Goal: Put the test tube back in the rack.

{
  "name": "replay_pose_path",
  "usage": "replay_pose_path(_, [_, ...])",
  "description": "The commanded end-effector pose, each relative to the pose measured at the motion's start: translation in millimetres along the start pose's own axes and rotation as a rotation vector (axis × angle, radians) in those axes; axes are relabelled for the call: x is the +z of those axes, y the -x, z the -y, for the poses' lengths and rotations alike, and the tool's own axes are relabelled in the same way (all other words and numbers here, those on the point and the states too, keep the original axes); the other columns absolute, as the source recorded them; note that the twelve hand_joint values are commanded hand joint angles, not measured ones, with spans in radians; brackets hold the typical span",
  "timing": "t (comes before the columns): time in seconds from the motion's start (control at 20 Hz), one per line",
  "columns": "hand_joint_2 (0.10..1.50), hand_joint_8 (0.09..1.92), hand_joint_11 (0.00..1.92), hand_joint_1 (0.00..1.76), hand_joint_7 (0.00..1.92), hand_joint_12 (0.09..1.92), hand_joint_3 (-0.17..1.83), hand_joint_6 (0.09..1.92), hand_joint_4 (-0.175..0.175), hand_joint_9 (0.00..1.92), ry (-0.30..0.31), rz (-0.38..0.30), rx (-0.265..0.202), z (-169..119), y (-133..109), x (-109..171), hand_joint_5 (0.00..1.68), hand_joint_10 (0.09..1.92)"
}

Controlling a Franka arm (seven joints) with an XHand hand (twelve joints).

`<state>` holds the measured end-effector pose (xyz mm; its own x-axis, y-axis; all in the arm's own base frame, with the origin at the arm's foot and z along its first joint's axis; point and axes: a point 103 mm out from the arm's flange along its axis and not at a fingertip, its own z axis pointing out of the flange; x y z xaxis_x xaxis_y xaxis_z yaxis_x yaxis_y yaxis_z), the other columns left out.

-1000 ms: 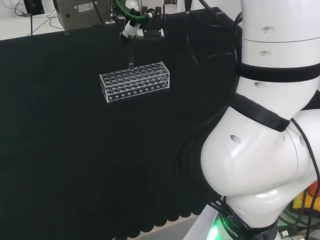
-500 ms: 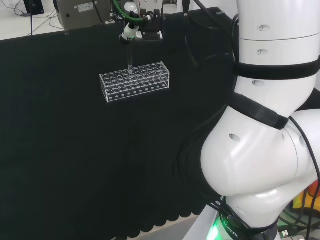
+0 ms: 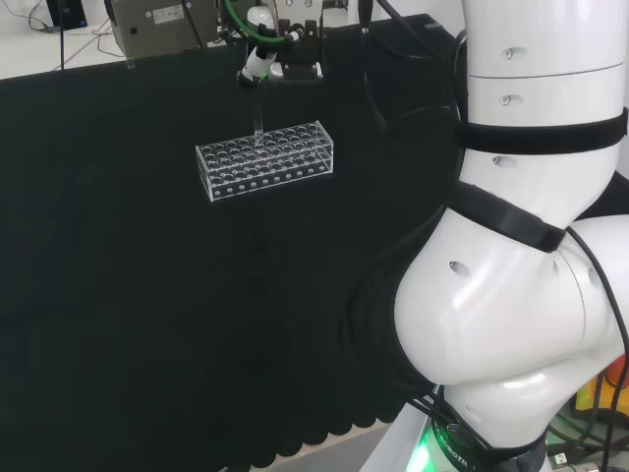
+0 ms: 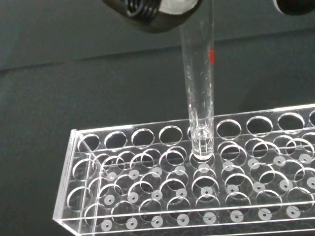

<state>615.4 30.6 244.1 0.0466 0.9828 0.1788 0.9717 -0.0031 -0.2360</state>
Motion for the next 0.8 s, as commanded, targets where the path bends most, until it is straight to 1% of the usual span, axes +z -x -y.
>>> replay_pose_path(0.05, [1.05,0.58,1.54,1.33,1.41,0.74,-0.17,0.09,-0.175,1.79,-0.006,-0.005,0.006,1.0,5.1,1.4,1.41,0.09])
replay_pose_path(0.35, [1.05,0.58,1.54,1.33,1.41,0.74,-0.17,0.09,-0.175,1.79,-0.011,-0.008,0.018,0.7,5.0,4.3,1.41,0.09])
replay_pose_path(0.6, [1.05,0.57,1.54,1.33,1.41,0.74,-0.17,0.09,-0.175,1.79,-0.016,-0.019,0.012,-1.0,4.6,7.8,1.41,0.09])
replay_pose_path(0.8, [1.05,0.58,1.54,1.33,1.41,0.74,-0.17,0.09,-0.175,1.79,-0.023,-0.016,0.013,-1.9,4.2,10.4,1.41,0.09])
